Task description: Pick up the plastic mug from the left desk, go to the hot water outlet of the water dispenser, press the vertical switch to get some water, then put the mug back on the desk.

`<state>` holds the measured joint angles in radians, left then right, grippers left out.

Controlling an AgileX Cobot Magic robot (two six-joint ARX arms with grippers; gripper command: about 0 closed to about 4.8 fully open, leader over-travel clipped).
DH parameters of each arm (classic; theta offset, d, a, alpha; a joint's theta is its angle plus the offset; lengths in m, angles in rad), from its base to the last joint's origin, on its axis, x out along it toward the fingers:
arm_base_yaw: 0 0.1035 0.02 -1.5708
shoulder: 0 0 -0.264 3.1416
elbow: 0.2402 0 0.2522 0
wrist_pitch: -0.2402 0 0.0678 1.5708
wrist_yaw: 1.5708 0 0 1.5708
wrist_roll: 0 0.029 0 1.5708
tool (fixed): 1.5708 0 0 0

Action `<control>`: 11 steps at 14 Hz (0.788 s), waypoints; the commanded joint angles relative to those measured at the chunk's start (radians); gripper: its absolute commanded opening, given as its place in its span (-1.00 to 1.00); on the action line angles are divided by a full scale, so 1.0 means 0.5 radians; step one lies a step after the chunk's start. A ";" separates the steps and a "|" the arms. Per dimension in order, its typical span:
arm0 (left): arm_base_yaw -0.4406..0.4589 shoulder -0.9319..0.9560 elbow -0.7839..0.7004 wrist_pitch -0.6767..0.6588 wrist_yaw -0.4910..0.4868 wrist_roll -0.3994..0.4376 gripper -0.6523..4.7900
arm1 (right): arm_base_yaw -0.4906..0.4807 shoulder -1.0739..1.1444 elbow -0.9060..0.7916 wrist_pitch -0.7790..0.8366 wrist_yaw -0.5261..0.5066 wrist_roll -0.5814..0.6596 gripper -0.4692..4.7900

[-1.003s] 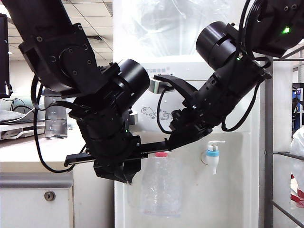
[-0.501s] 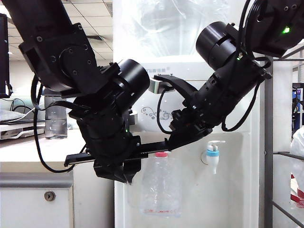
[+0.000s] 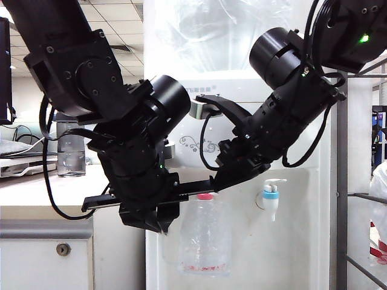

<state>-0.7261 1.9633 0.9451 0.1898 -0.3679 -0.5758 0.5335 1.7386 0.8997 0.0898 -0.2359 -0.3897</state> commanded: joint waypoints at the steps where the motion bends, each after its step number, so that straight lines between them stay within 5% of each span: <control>1: 0.008 -0.021 0.027 0.134 -0.027 -0.001 -0.78 | -0.007 0.018 0.002 -0.030 0.003 -0.016 -0.85; 11: 0.008 -0.021 0.027 0.134 -0.026 -0.001 -0.78 | -0.007 -0.006 0.005 -0.002 0.019 -0.006 -0.85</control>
<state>-0.7261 1.9633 0.9451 0.1894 -0.3679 -0.5758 0.5331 1.7390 0.9001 0.0914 -0.2356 -0.3901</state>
